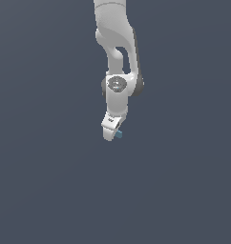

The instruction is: Pick up the object and move it to a goal position.

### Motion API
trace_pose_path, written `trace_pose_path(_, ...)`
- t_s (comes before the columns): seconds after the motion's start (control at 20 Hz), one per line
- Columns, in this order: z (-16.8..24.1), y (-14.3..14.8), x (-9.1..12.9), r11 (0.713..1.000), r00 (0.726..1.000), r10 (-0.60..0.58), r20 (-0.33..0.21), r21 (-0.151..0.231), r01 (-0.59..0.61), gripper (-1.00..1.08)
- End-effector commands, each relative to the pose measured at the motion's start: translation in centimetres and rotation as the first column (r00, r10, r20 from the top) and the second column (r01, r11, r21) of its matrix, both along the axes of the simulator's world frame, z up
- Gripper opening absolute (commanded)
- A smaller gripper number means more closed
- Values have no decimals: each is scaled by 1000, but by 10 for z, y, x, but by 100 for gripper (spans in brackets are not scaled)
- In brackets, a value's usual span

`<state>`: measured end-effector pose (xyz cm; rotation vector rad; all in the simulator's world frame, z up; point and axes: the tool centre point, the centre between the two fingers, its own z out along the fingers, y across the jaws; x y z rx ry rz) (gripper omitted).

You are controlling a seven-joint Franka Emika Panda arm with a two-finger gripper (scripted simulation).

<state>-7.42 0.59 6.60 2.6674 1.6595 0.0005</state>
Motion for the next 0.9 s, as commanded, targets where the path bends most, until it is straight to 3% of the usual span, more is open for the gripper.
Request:
trace_pose_path(0.0, -12, 0, -1, 1000, 1000, 2, -1, 0, -2, 100)
trace_pose_path(0.35, -27, 0, 0, 1000, 1000, 3, 0, 0, -3, 100)
trace_pose_path(0.4, -27, 0, 0, 1000, 1000, 3, 0, 0, -3, -100)
trace_pose_path(0.85, -27, 0, 0, 1000, 1000, 3, 0, 0, -3, -100)
